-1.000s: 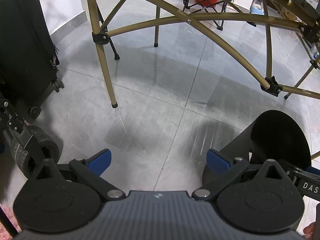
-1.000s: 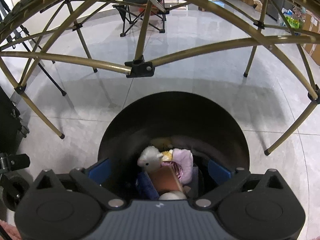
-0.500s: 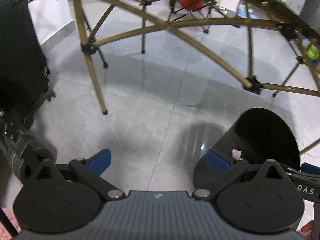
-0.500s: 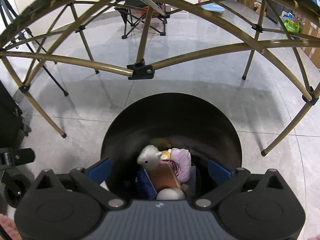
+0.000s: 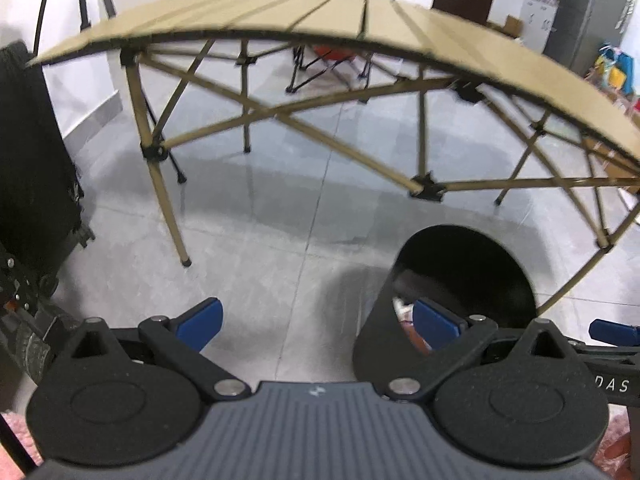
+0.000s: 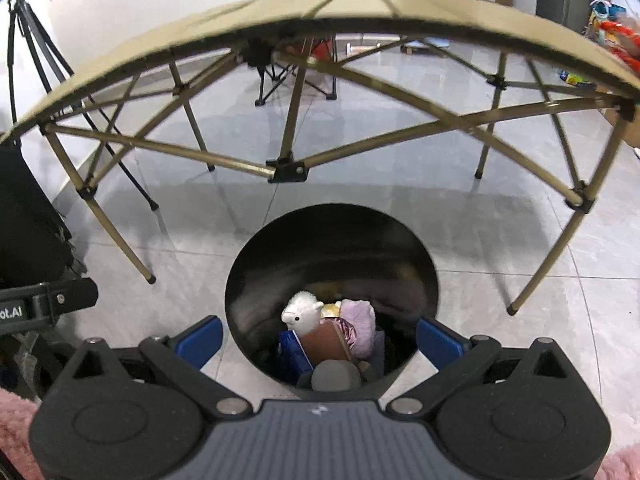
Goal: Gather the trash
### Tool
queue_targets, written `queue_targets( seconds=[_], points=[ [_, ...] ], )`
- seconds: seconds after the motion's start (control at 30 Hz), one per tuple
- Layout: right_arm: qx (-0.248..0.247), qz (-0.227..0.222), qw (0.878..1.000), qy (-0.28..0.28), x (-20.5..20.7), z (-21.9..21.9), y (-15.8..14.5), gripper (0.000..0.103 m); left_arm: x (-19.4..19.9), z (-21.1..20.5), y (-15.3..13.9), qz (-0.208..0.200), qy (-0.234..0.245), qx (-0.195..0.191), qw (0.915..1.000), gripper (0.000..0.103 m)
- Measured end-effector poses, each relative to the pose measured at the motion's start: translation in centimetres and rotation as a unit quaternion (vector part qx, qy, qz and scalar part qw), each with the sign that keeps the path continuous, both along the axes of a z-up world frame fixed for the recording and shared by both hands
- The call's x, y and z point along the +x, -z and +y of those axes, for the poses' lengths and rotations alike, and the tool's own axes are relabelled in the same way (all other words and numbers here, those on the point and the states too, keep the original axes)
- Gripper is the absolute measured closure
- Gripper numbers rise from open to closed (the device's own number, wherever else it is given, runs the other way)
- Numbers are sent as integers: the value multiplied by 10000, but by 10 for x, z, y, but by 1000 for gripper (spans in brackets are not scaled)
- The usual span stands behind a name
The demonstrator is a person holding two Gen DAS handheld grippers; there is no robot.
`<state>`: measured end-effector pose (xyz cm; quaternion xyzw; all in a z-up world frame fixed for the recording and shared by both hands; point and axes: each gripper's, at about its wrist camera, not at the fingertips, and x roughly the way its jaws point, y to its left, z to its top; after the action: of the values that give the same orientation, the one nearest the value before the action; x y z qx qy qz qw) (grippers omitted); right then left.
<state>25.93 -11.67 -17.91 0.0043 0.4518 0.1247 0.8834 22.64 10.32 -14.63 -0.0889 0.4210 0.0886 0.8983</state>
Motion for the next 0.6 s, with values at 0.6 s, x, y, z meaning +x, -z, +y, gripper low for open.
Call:
queue_targets(
  seconds=[0.6],
  points=[
    [241, -1059, 9940, -123, -102, -54, -104, 0, -86, -45, -89, -762, 611, -14, 9952, 0]
  ],
)
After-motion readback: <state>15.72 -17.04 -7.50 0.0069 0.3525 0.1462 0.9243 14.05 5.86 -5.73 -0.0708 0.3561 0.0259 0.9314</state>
